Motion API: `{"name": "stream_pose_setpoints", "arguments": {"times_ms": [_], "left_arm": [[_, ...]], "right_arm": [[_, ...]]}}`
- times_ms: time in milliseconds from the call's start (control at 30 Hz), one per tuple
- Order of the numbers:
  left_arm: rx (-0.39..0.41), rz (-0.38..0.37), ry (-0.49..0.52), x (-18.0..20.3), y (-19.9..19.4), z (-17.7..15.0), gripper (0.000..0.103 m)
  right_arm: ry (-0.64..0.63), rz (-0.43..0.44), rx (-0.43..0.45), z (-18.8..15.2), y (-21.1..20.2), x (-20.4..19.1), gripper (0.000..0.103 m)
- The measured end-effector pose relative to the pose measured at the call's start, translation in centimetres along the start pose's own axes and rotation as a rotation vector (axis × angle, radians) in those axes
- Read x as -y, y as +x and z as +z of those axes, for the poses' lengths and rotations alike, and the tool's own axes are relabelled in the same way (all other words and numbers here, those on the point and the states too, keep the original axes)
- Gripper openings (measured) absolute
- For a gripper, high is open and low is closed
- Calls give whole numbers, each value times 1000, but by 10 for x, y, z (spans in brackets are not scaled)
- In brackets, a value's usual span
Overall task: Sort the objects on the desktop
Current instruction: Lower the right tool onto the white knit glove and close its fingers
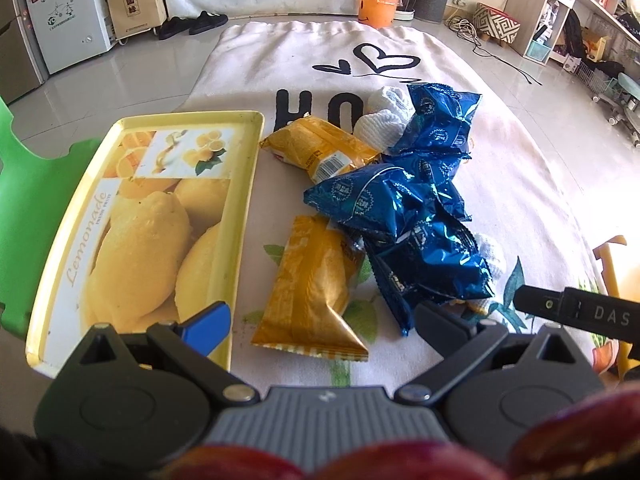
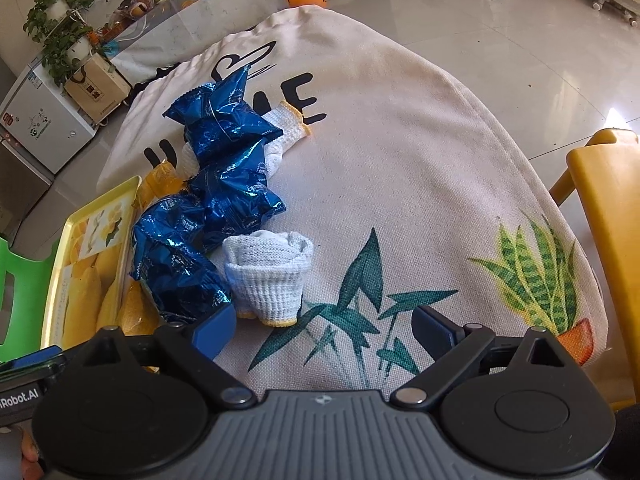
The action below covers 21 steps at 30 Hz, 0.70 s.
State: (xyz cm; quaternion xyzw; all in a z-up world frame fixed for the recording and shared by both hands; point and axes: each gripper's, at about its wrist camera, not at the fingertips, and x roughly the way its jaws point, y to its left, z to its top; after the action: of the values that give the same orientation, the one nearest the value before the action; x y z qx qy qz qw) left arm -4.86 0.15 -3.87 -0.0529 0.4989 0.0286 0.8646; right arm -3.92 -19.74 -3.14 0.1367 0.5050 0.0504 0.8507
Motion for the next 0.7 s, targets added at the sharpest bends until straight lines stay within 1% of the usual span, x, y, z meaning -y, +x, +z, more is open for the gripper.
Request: {"name": "stream_pose_setpoints", "arguments": {"times_ms": [100,233,333,367,467,567,700], "left_arm": [[1,-14,22,1,5,1,102],[0,-30,21,0,14,3,102],[-3,-29,38,0,21,2,102],[-3,-29,40,0,24,2,101],[-9,-44,32,-3,30,2,96],[-9,-51,25,-4,36,2,94],[-15,-64,18,-4,41,2,93]], "right_arm": [[19,-4,3,1,0,2,96],[40,3,7,3,3,2,96],[57,6,14,6,5,3,96],[66,10,15,7,6,3,95],[82,17,19,10,9,2,94],[93,21,20,13,15,0,91],[123,28,13,14,24,0,90]]}}
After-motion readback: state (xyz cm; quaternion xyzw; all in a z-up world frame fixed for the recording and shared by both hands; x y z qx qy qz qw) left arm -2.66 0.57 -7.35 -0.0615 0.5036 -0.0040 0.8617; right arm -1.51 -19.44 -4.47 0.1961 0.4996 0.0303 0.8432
